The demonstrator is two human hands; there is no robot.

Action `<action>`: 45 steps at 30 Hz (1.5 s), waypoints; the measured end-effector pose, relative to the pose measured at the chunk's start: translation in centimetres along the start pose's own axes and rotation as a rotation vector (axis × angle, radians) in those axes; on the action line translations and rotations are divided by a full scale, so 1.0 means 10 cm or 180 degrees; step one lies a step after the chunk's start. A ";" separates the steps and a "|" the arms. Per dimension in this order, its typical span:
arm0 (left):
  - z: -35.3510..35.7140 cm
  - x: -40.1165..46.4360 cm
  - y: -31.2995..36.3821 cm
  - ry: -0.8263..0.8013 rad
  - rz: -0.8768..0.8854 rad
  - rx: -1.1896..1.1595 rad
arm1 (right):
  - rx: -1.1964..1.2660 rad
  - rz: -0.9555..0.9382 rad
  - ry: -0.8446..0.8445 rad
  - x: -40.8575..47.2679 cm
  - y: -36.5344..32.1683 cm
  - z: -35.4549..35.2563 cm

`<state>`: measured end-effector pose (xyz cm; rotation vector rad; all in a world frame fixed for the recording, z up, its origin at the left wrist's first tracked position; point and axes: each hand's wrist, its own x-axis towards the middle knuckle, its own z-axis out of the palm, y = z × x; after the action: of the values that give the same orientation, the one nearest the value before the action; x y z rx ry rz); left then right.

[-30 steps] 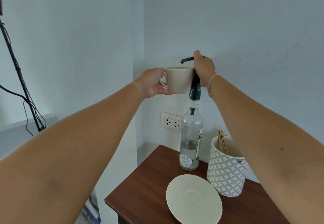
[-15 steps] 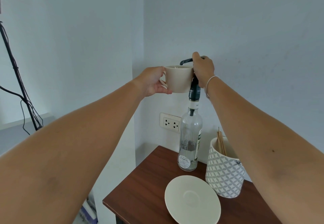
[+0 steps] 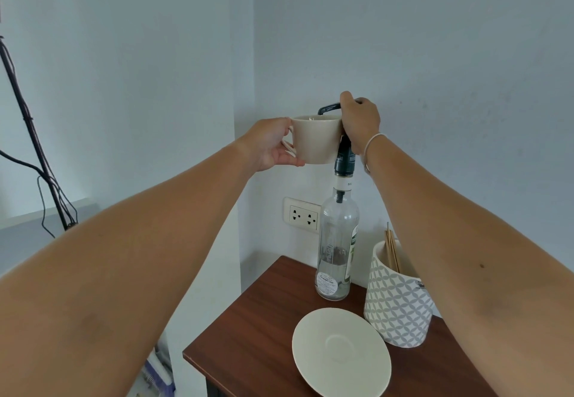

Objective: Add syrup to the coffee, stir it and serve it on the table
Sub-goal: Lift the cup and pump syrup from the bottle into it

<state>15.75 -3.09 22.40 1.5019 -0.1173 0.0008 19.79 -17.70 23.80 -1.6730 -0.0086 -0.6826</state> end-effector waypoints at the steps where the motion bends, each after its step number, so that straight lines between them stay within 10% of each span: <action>1: 0.00 0.00 0.00 0.0006 -0.0003 -0.0001 | -0.0013 -0.0004 0.0008 0.00 0.00 0.00; 45: -0.02 -0.04 -0.14 0.0038 -0.0064 -0.0080 | 0.0175 0.0379 -0.0355 0.01 -0.03 -0.05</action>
<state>15.50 -2.98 20.95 1.4777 -0.0922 -0.0079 19.52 -18.14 24.12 -1.6428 -0.0070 -0.4948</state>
